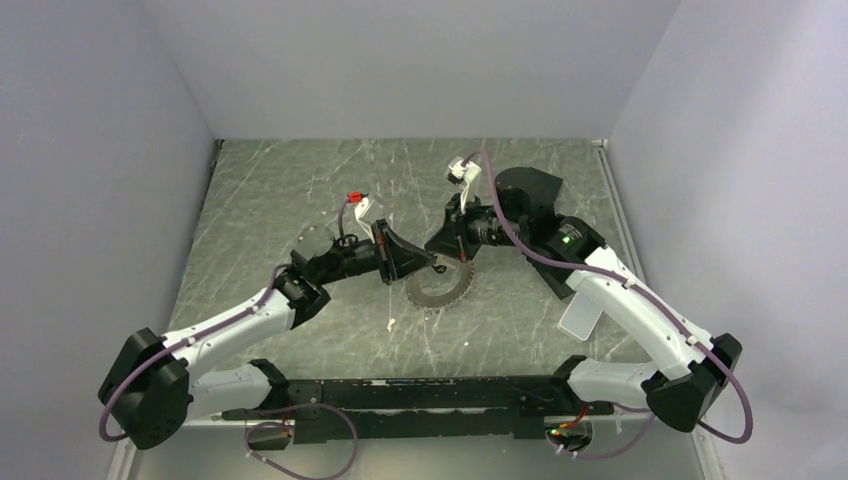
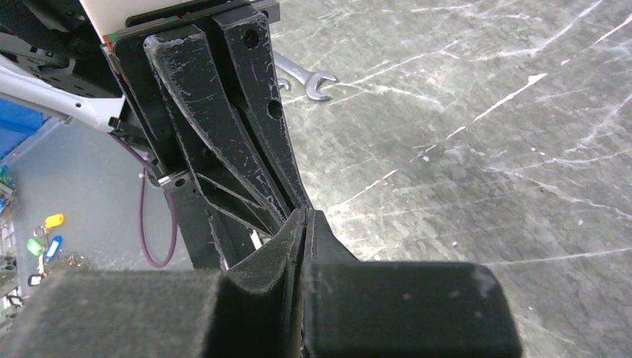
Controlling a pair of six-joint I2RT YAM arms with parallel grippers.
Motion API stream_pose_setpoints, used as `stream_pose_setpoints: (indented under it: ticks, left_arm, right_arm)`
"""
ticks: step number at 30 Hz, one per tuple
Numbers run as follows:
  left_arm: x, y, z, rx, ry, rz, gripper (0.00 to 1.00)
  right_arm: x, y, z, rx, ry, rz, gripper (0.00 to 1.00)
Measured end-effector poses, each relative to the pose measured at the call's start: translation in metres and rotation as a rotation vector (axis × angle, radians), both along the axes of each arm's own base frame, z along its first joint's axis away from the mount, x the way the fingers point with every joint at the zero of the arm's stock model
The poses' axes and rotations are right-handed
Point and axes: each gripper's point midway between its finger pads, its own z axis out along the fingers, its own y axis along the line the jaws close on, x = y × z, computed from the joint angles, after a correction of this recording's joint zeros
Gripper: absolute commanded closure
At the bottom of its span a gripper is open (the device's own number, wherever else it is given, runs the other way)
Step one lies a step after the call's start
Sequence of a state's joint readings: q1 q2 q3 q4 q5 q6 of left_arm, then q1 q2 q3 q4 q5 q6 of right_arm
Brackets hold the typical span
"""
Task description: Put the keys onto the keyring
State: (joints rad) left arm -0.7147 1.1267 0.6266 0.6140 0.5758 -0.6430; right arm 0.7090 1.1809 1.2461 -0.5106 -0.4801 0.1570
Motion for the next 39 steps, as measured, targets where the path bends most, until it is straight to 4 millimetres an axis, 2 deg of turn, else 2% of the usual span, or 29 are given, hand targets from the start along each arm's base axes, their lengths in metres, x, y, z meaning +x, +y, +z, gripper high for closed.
stream_pose_setpoints:
  ticks: [3, 5, 10, 14, 25, 34, 39]
  left_arm:
    - [-0.001, 0.0, -0.002, 0.017, -0.013, -0.009, 0.72]
    - [-0.003, 0.001, -0.002, 0.033, -0.031, -0.02, 0.62]
    - [-0.004, 0.004, 0.008, 0.062, -0.093, -0.017, 0.53]
    - [-0.007, 0.009, 0.013, 0.085, -0.134, -0.01, 0.51]
    - [-0.002, 0.039, 0.001, 0.236, -0.193, 0.118, 0.44]
    - [0.014, 0.056, -0.028, 0.371, -0.165, 0.23, 0.47]
    - [0.024, 0.058, -0.044, 0.403, -0.153, 0.265, 0.48]
  right_arm:
    - [-0.001, 0.0, -0.001, -0.006, 0.003, -0.001, 1.0]
    - [-0.002, 0.001, -0.003, -0.01, 0.006, -0.001, 1.0]
    - [-0.003, 0.0, -0.007, -0.028, 0.019, -0.008, 1.0]
    - [-0.002, 0.0, -0.008, -0.03, 0.018, -0.014, 1.0]
    - [0.002, -0.002, -0.008, -0.038, 0.011, -0.04, 1.0]
    - [0.003, -0.003, -0.009, -0.041, 0.009, -0.048, 1.0]
    - [0.002, -0.001, -0.01, -0.04, 0.018, -0.034, 1.0]
